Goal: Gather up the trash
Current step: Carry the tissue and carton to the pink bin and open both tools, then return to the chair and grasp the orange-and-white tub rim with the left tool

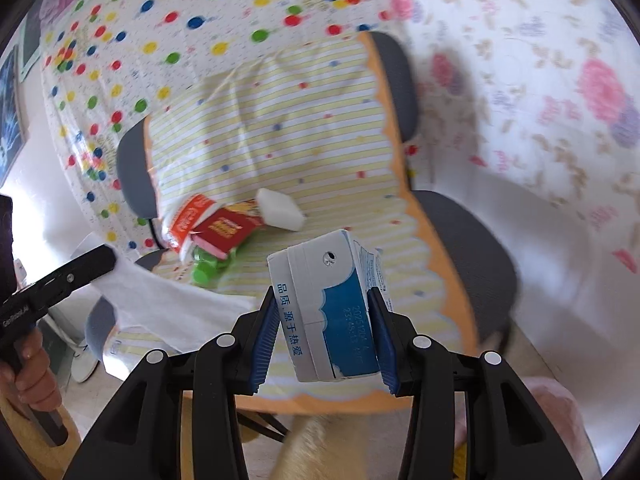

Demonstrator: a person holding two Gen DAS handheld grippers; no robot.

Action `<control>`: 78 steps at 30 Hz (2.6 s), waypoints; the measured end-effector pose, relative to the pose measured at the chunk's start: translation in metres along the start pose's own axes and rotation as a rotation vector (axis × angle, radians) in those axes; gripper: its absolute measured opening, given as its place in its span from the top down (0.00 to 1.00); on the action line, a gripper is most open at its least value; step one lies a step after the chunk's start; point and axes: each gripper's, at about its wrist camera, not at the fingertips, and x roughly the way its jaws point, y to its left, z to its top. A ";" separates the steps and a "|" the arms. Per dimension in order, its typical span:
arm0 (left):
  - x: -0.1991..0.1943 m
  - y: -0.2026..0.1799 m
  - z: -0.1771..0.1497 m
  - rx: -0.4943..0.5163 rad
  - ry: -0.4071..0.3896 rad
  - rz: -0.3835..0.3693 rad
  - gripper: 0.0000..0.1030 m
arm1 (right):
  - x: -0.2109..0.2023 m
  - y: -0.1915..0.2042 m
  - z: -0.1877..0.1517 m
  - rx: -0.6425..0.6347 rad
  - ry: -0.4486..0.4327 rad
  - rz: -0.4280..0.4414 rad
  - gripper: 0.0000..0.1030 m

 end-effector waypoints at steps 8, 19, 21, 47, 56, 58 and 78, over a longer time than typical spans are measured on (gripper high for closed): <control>0.066 -0.103 -0.012 0.189 0.068 -0.185 1.00 | -0.059 -0.071 -0.030 0.108 -0.027 -0.157 0.56; 0.159 -0.199 -0.078 0.279 0.282 -0.384 1.00 | -0.108 -0.148 -0.077 0.258 -0.020 -0.342 0.56; 0.173 -0.206 -0.086 0.280 0.315 -0.388 1.00 | -0.110 -0.157 -0.085 0.281 -0.011 -0.346 0.56; 0.173 -0.147 -0.073 0.151 0.275 -0.163 0.59 | -0.082 -0.173 -0.109 0.333 0.062 -0.372 0.36; 0.141 -0.112 -0.070 0.108 0.210 -0.109 0.59 | -0.085 -0.138 -0.085 0.252 0.032 -0.350 0.35; 0.133 -0.104 -0.072 0.104 0.198 -0.082 0.59 | -0.081 -0.127 -0.080 0.233 0.035 -0.334 0.35; 0.036 0.045 -0.070 -0.063 0.136 0.307 0.47 | 0.006 -0.004 -0.015 -0.024 0.084 -0.101 0.35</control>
